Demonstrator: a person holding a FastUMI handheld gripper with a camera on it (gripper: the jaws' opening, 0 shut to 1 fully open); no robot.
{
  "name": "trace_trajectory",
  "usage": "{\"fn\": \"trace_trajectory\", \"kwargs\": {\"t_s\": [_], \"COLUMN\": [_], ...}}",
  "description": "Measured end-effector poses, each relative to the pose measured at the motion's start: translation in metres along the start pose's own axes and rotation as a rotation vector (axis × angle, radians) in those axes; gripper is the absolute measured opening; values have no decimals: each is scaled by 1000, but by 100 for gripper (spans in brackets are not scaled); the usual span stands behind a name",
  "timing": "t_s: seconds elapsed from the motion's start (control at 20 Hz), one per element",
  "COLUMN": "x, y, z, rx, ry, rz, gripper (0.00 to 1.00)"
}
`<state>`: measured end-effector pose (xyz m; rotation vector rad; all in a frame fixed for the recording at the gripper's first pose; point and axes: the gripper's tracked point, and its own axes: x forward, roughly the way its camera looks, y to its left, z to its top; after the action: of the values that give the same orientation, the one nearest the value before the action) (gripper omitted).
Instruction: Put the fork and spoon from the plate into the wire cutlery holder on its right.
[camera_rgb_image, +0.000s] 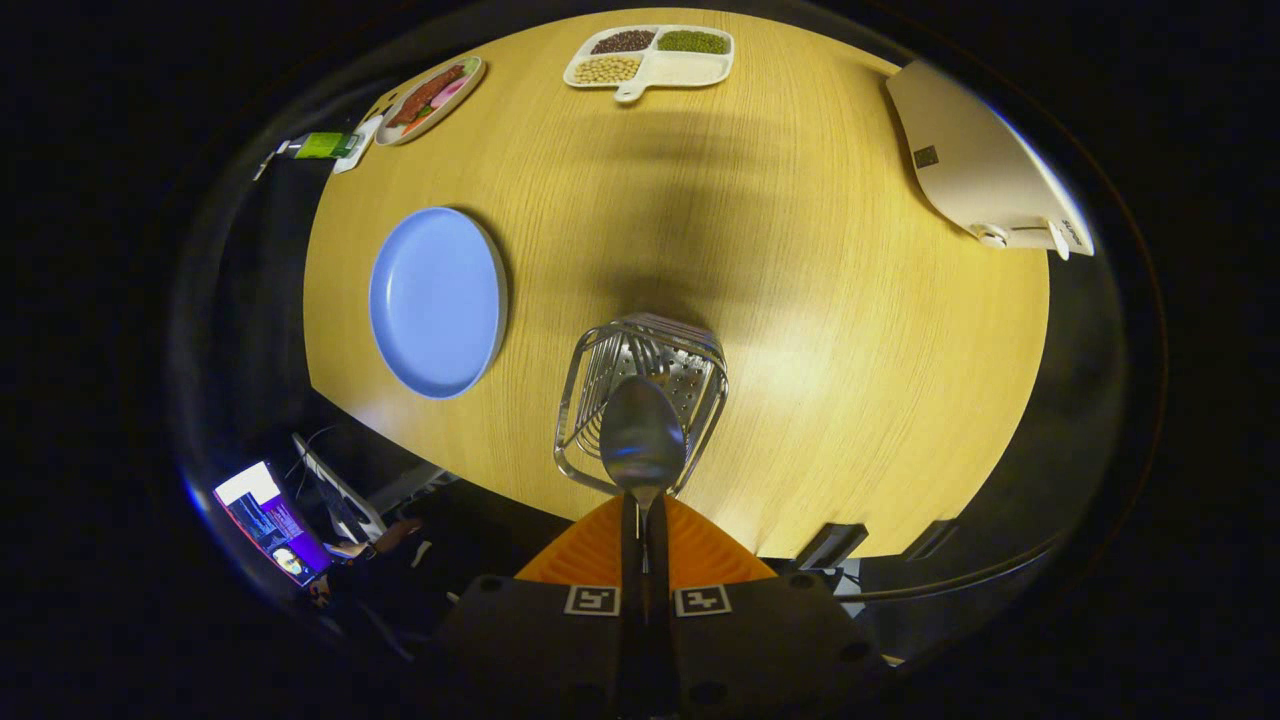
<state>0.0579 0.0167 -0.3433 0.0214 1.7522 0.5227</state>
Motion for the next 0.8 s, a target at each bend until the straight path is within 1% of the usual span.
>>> {"fn": "trace_trajectory", "kwargs": {"t_s": [0.15, 0.35, 0.4, 0.6, 0.7, 0.75, 0.8], "x": [10, 22, 24, 24, 18, 15, 10], "y": [1, -6, -5, 0, 2, 5, 8], "z": [6, 14, 16, 22, 25, 28, 29], "rx": [6, 6, 10, 11, 4, 3, -2], "ry": [68, 97, 91, 45, -10, -50, -92], "rz": [-12, -14, -11, 12, 25, 35, 49], "gripper": [6, 6, 6, 12, 15, 25, 32]}}
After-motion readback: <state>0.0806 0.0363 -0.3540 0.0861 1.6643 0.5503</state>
